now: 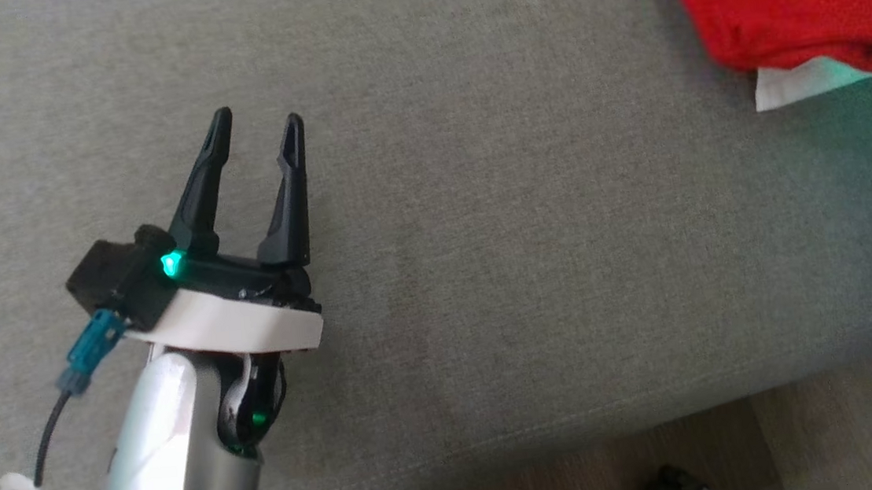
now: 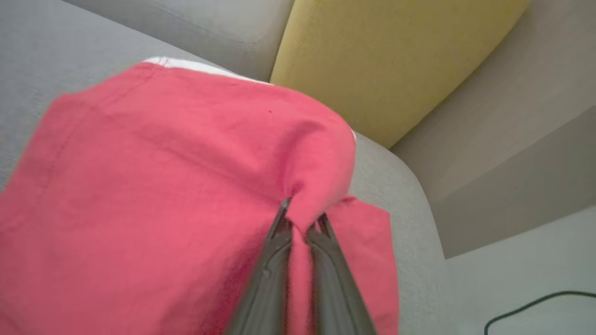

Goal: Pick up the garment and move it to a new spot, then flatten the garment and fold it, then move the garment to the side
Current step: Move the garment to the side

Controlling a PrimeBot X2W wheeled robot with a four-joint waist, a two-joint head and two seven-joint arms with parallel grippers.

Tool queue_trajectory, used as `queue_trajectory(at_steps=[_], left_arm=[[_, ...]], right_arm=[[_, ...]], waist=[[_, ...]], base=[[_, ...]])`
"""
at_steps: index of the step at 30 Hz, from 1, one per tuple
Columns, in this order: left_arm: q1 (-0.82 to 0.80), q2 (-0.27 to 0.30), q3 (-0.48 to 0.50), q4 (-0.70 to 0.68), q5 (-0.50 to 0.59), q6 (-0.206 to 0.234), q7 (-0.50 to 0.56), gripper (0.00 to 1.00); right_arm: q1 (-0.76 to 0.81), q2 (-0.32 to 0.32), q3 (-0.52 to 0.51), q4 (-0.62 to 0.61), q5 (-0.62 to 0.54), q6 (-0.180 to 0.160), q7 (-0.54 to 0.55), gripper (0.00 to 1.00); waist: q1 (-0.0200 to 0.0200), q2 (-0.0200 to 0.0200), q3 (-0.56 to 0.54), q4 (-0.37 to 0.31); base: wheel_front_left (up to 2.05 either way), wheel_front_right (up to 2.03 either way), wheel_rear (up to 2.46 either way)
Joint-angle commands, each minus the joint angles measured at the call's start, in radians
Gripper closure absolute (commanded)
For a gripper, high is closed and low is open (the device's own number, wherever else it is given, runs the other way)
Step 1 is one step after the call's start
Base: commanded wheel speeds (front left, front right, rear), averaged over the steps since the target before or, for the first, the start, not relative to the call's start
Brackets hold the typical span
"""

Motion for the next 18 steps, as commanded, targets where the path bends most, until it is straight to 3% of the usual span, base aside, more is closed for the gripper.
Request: queue_trajectory(at_steps=[1,9,10,11,18], left_arm=[[-0.03,0.007,0.036,-0.029,0.009,-0.006,-0.005,0.0],[-0.053,0.007,0.037,-0.023,0.022,-0.013,-0.005,0.0],[-0.055,0.007,0.037,-0.022,0.022,-0.013,-0.005,0.0],[-0.056,0.007,0.037,-0.02,0.021,-0.013,-0.005,0.0],[-0.053,0.007,0.045,-0.005,0.005,-0.014,-0.005,0.0]], right_arm=[[-0.013,-0.049,-0.015,-0.003,0.008,-0.001,0.011,1.0],[-0.048,-0.012,-0.109,0.069,-0.067,-0.001,0.055,1.0],[-0.047,0.002,-0.129,0.075,-0.063,-0.001,0.054,0.92],[-0.047,0.008,-0.143,0.081,-0.069,-0.001,0.052,0.0],[-0.031,0.044,-0.202,0.105,-0.084,-0.001,0.047,0.0]], waist=[[-0.0002,0.0,0.028,-0.02],[-0.0002,0.0,0.067,-0.029],[-0.0002,0.0,0.068,-0.028],[-0.0002,0.0,0.069,-0.027],[-0.0002,0.0,0.038,-0.01]], base=[[0.0,0.0,0.0],[0.0,0.0,0.0],[0.0,0.0,0.0],[0.0,0.0,0.0],[0.0,0.0,0.0]])
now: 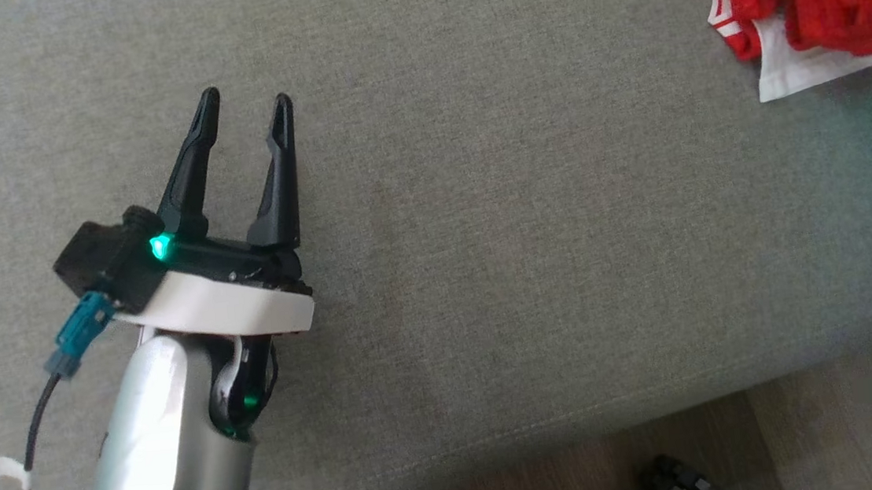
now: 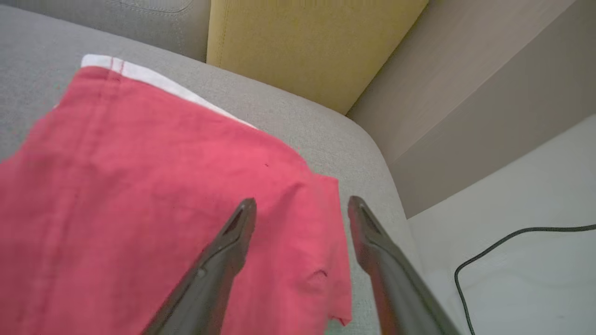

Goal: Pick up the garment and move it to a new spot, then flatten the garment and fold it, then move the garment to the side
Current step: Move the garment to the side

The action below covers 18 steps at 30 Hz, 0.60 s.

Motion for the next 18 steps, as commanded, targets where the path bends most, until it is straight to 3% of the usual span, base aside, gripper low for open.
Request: queue_trajectory(at_steps=[1,7,18], left_arm=[[-0.008,0.007,0.03,-0.028,-0.007,-0.006,-0.005,0.0],[0.019,0.007,0.043,-0.031,-0.043,-0.005,-0.005,0.0],[0.112,0.007,0.073,-0.051,-0.103,0.041,-0.005,0.0]], right_arm=[[0.022,-0.008,-0.009,-0.023,0.001,-0.001,-0.008,0.0],[0.038,0.051,-0.048,-0.075,0.006,-0.001,-0.037,0.0],[0.202,0.207,-0.091,-0.261,0.053,-0.001,-0.147,0.0]], waist=[[0.0,0.0,-0.022,0.008],[0.0,0.0,-0.112,0.038],[0.0,0.0,-0.298,0.145]], base=[[0.0,0.0,0.0],[0.0,0.0,0.0],[0.0,0.0,0.0]])
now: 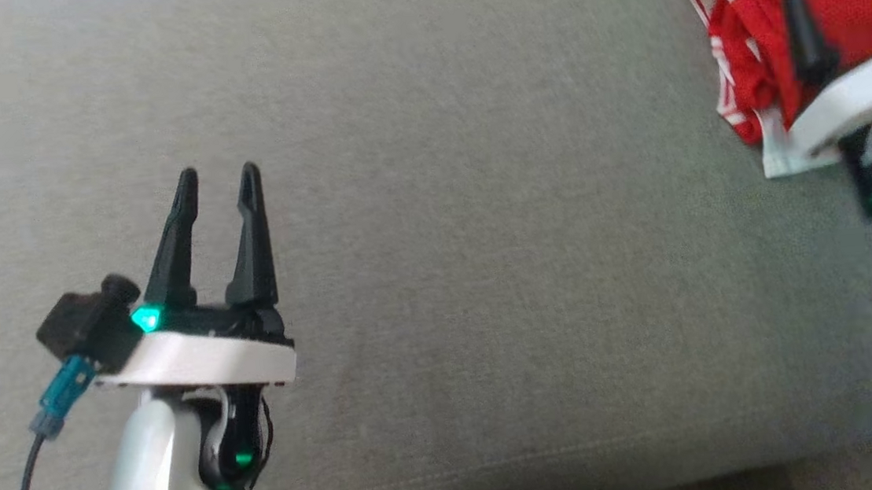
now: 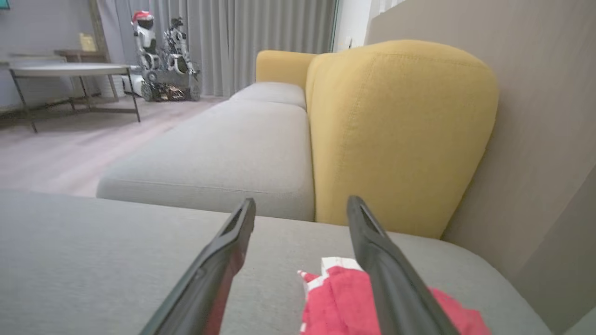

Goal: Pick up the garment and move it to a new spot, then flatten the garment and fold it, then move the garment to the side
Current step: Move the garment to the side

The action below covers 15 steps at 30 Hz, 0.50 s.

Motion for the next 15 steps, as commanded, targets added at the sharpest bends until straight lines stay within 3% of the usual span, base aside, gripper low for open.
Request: queue_trajectory(at_steps=[1,15], left_arm=[[-0.006,0.008,0.036,-0.037,-0.005,0.008,-0.005,0.0],[0.17,0.008,0.037,-0.011,0.008,0.035,-0.005,0.0]], right_arm=[[0.026,0.009,0.002,-0.039,0.002,-0.001,-0.015,0.0],[0.451,0.268,-0.137,-0.252,-0.143,-0.001,-0.128,0.0]], waist=[[0.0001,0.0,-0.067,0.06],[0.0001,0.0,-0.235,0.164]], base=[[0.0,0.0,0.0],[0.0,0.0,0.0]])
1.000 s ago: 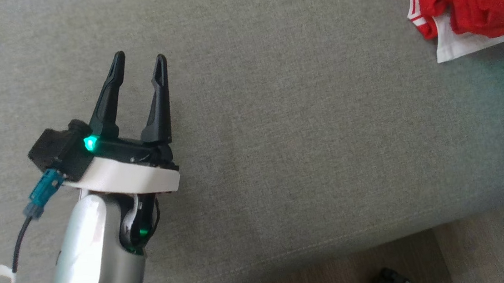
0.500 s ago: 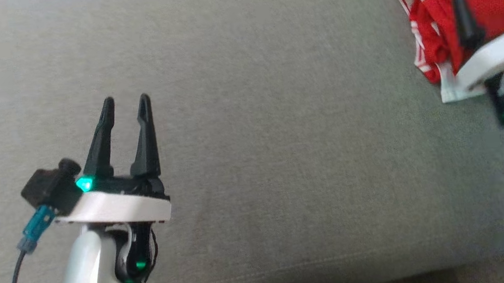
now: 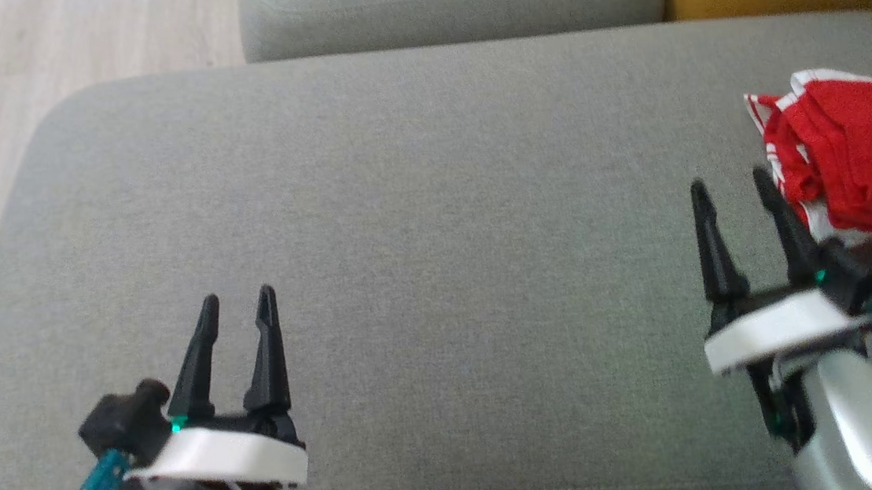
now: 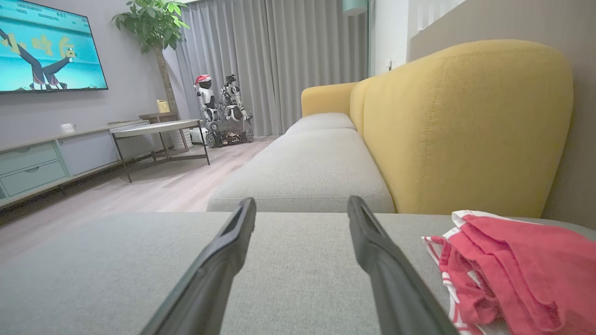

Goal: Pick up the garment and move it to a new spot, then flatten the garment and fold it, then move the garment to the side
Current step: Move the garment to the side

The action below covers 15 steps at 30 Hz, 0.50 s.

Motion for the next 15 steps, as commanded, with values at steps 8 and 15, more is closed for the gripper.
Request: queue_trajectory(at_steps=[8,15], left_arm=[[0.038,0.006,0.043,-0.081,0.08,0.013,-0.005,0.0],[0.054,0.006,0.063,-0.131,0.106,0.031,-0.005,0.0]], right_arm=[[0.122,0.049,-0.047,-0.133,-0.133,-0.001,-0.024,0.0],[0.157,0.056,-0.05,-0.172,-0.137,-0.001,-0.024,0.0]], waist=[[0.0001,-0.0001,-0.048,0.021],[0.0001,-0.0001,-0.051,0.01]], base=[[0.0,0.0,0.0],[0.0,0.0,0.0]])
